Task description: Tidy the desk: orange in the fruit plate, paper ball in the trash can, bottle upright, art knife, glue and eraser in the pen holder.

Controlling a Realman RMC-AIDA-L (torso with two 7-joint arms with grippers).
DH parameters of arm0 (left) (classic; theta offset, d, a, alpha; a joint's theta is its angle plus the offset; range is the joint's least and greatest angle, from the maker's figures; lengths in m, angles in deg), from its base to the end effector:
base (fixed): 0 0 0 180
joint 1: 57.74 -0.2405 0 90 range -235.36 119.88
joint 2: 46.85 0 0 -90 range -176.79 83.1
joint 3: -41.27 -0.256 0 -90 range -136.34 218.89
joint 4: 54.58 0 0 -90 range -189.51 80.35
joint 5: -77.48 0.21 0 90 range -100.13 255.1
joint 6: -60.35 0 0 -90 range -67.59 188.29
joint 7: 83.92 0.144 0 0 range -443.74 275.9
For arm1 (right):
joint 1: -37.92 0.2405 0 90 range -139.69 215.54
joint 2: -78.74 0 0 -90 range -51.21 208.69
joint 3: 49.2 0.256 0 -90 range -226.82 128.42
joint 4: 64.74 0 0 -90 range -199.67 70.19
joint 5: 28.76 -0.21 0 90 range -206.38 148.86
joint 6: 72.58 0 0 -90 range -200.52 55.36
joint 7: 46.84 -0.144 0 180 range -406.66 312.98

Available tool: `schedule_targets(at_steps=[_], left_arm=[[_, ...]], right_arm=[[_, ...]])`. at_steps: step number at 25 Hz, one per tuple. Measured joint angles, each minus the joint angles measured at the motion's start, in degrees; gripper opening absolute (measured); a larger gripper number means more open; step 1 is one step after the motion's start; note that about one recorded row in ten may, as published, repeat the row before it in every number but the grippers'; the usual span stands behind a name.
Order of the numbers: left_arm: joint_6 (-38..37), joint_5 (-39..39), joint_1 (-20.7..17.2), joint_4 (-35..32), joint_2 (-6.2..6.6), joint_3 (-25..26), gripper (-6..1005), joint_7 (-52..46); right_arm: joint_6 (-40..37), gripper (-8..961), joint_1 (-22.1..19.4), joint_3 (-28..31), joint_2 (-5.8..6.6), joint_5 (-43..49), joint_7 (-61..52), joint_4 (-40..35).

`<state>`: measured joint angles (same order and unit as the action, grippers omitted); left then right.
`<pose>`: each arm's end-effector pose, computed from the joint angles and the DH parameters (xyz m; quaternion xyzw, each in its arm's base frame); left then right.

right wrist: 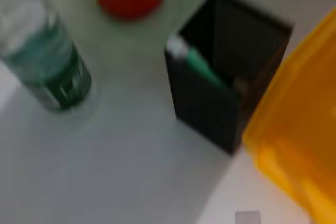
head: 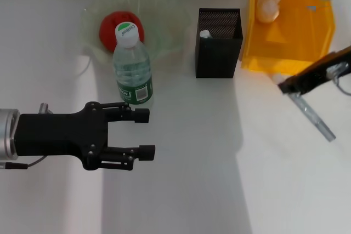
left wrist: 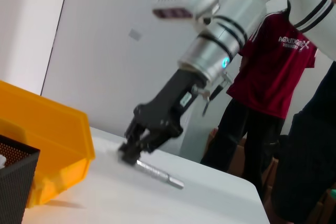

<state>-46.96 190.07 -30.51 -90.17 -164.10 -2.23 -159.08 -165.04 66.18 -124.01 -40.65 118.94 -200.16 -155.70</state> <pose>-0.2553 0.2770 0.0043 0.9426 0.1632 0.2909 0.0134 0.1748 0.3424 0.0392 -0.8909 0.3760 -0.1105 0.2296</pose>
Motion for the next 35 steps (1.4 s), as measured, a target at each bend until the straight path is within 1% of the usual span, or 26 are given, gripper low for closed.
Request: schedule_targets(at_steps=[2,3,4,5,7,8,9,10,11,12,13,14,17,18,19,20,21,23,24,26,27,28,29,32,33,35], left_arm=[[-0.1,0.0,0.0,0.0,0.0,0.0,796,0.0],[-0.1,0.0,0.0,0.0,0.0,0.0,796,0.0],[-0.1,0.0,0.0,0.0,-0.02,0.0,796,0.0],[-0.1,0.0,0.0,0.0,-0.02,0.0,796,0.0],[-0.1,-0.1,0.0,0.0,-0.06,-0.1,796,0.1],[-0.1,-0.1,-0.1,0.0,-0.06,-0.2,796,0.1],[-0.1,-0.1,-0.1,0.1,-0.1,-0.2,796,0.2],[-0.1,-0.1,-0.1,0.1,-0.1,-0.2,796,0.2],[-0.1,-0.1,-0.1,0.1,-0.18,-0.2,796,0.4],[-0.1,-0.1,-0.1,0.1,-0.18,-0.2,796,0.4],[-0.1,-0.1,-0.1,0.1,-0.18,-0.2,796,0.4],[-0.1,-0.1,-0.1,0.1,-0.18,-0.2,796,0.4],[-0.1,-0.1,-0.1,0.0,-0.54,-0.3,796,0.8],[-0.1,-0.2,-0.1,0.0,-0.57,-0.3,796,0.8],[-0.1,-0.2,-0.1,0.0,-0.57,-0.3,796,0.8],[-0.1,-0.2,-0.1,0.0,-0.57,-0.3,796,0.8],[-0.1,-0.3,0.0,0.1,-0.59,-0.3,796,0.8],[-0.1,-0.4,0.2,0.1,-0.6,-0.3,796,0.8],[-0.1,-0.4,0.2,0.1,-0.6,-0.3,796,0.8],[-0.1,-0.4,0.4,0.1,-0.61,-0.3,796,0.8],[-0.1,-0.4,0.4,0.1,-0.61,-0.3,796,0.8],[-0.1,-0.4,0.4,0.1,-0.61,-0.3,796,0.8],[-0.1,-0.4,0.4,0.1,-0.61,-0.3,796,0.8],[-0.1,-0.4,0.5,0.1,-0.61,-0.3,795,0.8],[-0.1,-0.4,0.4,0.1,-0.61,-0.2,795,0.8],[0.0,-0.5,0.2,0.0,-0.65,-0.2,795,0.8]], right_arm=[[-0.2,141,-1.8,5.2,-0.02,-5.1,1.6,-5.7],[0.6,140,-4.0,13.2,-0.05,-15.3,5.3,-9.5],[0.6,140,-4.0,13.2,-0.05,-15.3,5.3,-9.5],[1.4,139,-4.8,16.8,-0.04,-19.9,6.8,-9.8],[3.6,139,-6.1,23.0,0.0,-29.9,11.3,-7.5],[6.8,139,-6.8,27.4,0.11,-39.3,18.7,-1.3],[8.4,139,-6.9,29.1,0.12,-43.4,22.8,2.6],[8.4,139,-6.9,29.1,0.12,-43.4,22.8,2.6],[9.8,139,-6.7,30.4,0.18,-47.2,27.0,6.9],[10.8,139,-6.3,31.8,0.27,-51.1,31.1,12.3],[12.0,138,-4.3,33.9,0.71,-58.4,39.4,24.4],[12.0,138,-4.3,33.9,0.71,-58.4,39.4,24.4],[12.8,138,-0.9,35.9,1.47,-65.4,49.8,40.4],[13.6,138,1.3,36.4,1.68,-67.5,55.0,48.4],[14.4,138,2.5,36.4,1.7,-68.1,57.1,51.8],[14.4,138,2.5,36.4,1.7,-68.1,57.1,51.8],[15.3,138,3.6,36.3,1.71,-68.3,58.7,54.2],[19.4,137,6.5,35.4,1.36,-68.0,61.8,58.7],[19.4,136,6.5,35.4,1.36,-68.0,61.8,58.7],[22.7,135,8.1,33.2,1.13,-67.6,62.3,60.0],[24.5,134,8.7,31.6,1.07,-67.6,62.4,60.4],[27.8,140,10.0,28.3,0.92,-67.6,62.5,60.8],[27.8,147,10.0,28.3,0.92,-67.6,62.5,60.8],[32.6,166,11.6,23.6,0.69,-67.6,62.9,61.1],[35.5,173,12.3,21.4,0.57,-67.6,63.1,61.2],[36.6,186,12.6,20.6,0.51,-67.6,63.2,61.3]])
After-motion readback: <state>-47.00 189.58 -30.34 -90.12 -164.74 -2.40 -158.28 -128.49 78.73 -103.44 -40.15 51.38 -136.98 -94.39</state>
